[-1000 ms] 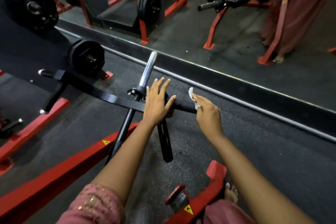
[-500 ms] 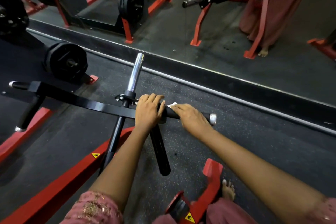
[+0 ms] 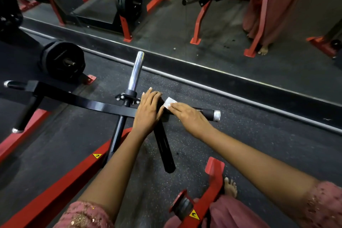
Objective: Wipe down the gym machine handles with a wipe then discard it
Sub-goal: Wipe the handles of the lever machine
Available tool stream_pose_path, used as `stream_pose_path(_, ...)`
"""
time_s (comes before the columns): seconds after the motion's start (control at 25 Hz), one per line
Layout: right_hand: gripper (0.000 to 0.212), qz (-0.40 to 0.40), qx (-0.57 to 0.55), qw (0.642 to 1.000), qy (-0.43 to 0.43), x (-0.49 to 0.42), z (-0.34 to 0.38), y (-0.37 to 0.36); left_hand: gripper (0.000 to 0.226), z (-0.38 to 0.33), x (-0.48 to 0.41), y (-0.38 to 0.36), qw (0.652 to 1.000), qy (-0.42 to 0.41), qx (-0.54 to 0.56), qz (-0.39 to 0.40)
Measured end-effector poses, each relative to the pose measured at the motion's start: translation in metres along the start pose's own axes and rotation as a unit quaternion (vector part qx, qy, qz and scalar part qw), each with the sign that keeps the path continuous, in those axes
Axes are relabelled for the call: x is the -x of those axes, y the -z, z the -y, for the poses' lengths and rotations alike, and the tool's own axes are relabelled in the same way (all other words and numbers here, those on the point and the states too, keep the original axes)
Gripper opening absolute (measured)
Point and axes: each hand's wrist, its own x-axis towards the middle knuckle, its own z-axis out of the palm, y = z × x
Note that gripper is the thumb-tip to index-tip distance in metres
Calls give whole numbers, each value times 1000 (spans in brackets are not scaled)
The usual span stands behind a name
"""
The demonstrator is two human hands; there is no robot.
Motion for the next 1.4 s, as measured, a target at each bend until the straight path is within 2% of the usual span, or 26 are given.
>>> stream_pose_path(0.16, 57, -100, 67, 990, 69, 49, -38, 3, 45, -1, 1, -3, 1000, 7, 17, -15)
stream_pose_path(0.28, 65, -78, 67, 993, 57, 78, -60, 5, 44, -1, 1, -5, 999, 11, 22, -25)
stream_pose_path(0.48, 41, -83, -57, 995, 3, 9, -31, 25, 47, -2, 1, -2, 1000, 14, 10, -7)
stream_pose_path(0.56, 36, -12, -83, 996, -6, -27, -16, 28, 48, -1, 1, -1, 1000, 11, 7, -2)
stream_pose_path(0.64, 32, 65, -58, 996, -5, -44, -8, 26, 48, -2, 1, 0, 1000, 7, 5, -2)
stream_pose_path(0.72, 31, 92, -48, 995, -11, -43, -12, 24, 47, -2, 1, 0, 1000, 7, 8, -3)
stream_pose_path(0.88, 42, 69, -73, 995, -27, -12, -36, 32, 47, -2, 2, -2, 1000, 4, 11, -8)
stream_pose_path(1.08, 45, 35, -7, 998, -49, 49, -63, 37, 45, -1, 1, -3, 1000, -1, 17, -20)
stream_pose_path(1.2, 45, -5, -33, 994, -108, 78, -79, 38, 44, -1, 2, -4, 999, -6, 16, -33)
stream_pose_path(1.28, 42, -87, -137, 967, -194, 87, -77, 35, 43, -1, 2, -5, 999, -6, 17, -36)
stream_pose_path(1.32, 41, -132, -186, 941, -250, 87, -70, 30, 43, -1, 2, -6, 999, -4, 17, -36)
stream_pose_path(1.4, 42, -216, -272, 859, -377, 79, -48, 12, 44, -2, 2, -6, 999, 1, 16, -33)
